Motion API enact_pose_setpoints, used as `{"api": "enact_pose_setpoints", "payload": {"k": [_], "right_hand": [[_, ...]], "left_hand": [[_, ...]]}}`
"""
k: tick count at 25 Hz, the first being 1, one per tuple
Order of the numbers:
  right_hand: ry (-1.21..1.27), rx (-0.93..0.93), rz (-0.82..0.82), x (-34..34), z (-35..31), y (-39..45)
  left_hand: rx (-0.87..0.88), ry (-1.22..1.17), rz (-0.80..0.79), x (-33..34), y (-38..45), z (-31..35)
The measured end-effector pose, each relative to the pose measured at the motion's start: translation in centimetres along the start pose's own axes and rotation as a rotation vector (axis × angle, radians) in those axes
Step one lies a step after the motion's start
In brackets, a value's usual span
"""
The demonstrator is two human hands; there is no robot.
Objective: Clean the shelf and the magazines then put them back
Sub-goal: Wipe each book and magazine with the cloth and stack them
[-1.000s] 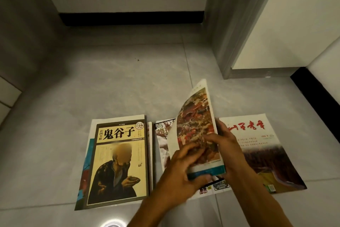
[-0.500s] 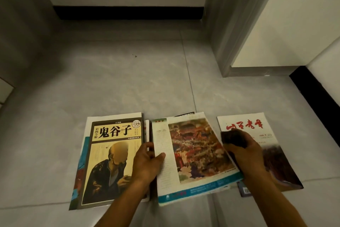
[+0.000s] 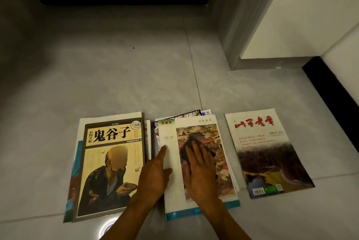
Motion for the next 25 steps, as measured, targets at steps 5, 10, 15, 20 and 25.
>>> {"api": "enact_pose_setpoints", "payload": {"k": [5,10,15,20,25], "right_hand": [[-0.014,-0.214,-0.043,-1.4,5.1,3.3],[0.041,0.159,0.130,-0.6,3.9,5.4],[-0.101,-0.449,-0.097,0.8,-0.5,4.4],[0.056,0.146,0.097,-1.7,7.1,7.6],[-0.014,-0.166,0.043,1.2,-3.8,7.3]], "left_hand": [[-0.022,0.041,-0.082,0.6,0.8,0.0],[-0.011,-0.017,-0.050,0.6,0.7,-0.1],[-0.005,-0.048,-0.033,0.5,0.9,-0.5],[0.007,-0.033,-0.041,0.7,0.8,-0.6],[0.023,0.028,0.002,0.6,1.1,-0.6]]}}
Point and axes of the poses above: each hand's wrist, its own y-axis towards the middle knuckle, its own x-axis out of the palm, z = x × y, the point moved 7 cm from there along y, towards the middle knuckle, and after that the axes turned 4 degrees about -y, right-handed, at the moved point
